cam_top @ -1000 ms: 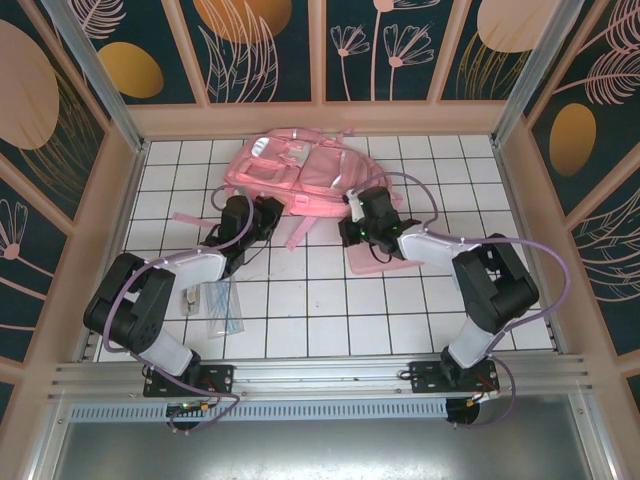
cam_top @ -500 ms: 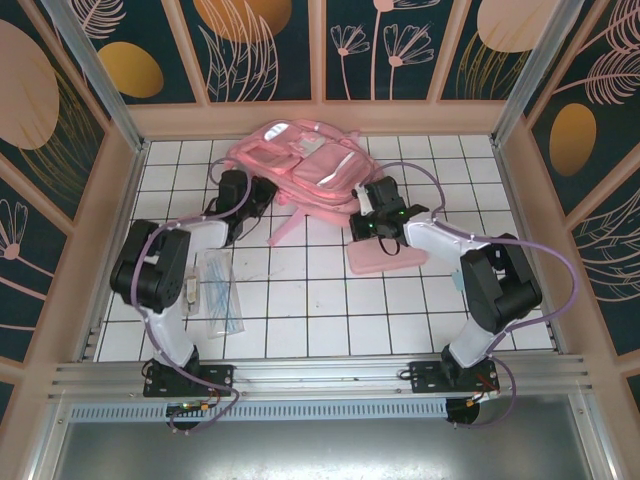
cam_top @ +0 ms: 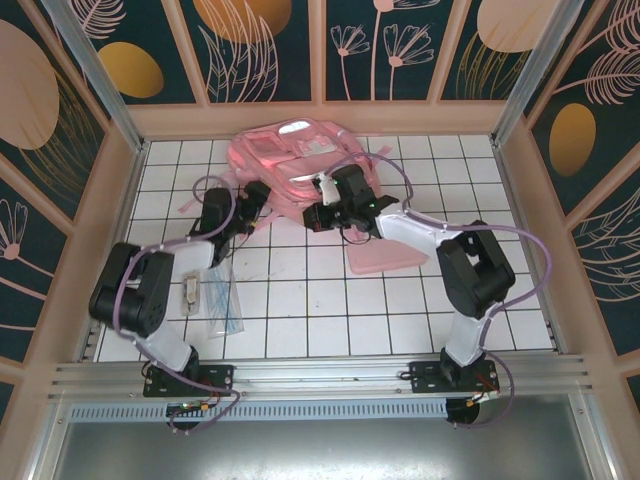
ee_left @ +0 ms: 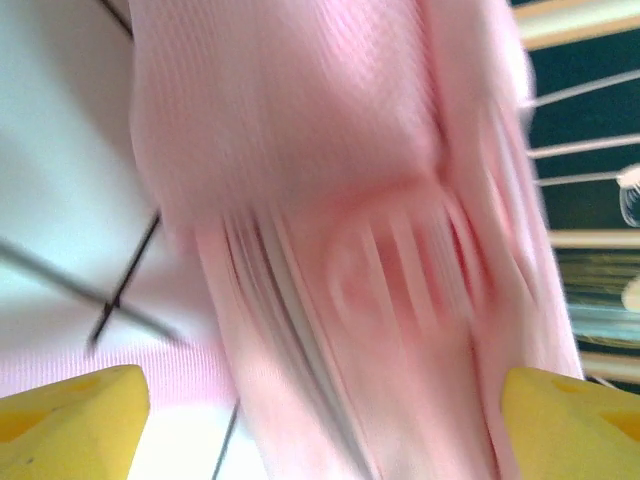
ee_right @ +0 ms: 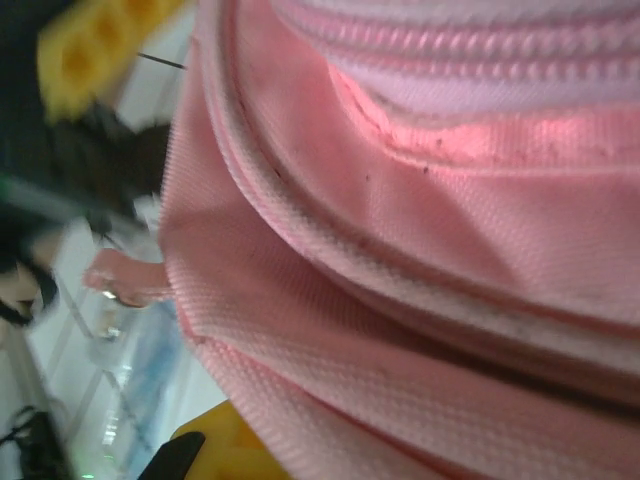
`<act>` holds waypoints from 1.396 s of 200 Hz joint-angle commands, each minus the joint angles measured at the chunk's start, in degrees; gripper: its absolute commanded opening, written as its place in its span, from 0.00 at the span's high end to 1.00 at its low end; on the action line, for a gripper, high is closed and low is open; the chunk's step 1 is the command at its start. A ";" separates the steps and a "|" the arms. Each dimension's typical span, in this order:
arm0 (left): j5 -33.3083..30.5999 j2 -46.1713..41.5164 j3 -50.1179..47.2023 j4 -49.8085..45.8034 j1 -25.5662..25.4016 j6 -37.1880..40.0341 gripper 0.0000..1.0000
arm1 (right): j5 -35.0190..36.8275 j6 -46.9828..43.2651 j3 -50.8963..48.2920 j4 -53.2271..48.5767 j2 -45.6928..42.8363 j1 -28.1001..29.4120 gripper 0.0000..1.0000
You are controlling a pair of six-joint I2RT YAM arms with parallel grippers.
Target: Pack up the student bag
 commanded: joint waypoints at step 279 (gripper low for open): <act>-2.53 -7.18 0.71 -10.04 2.31 18.84 1.00 | 29.07 -15.88 11.89 -38.64 3.61 -14.09 1.00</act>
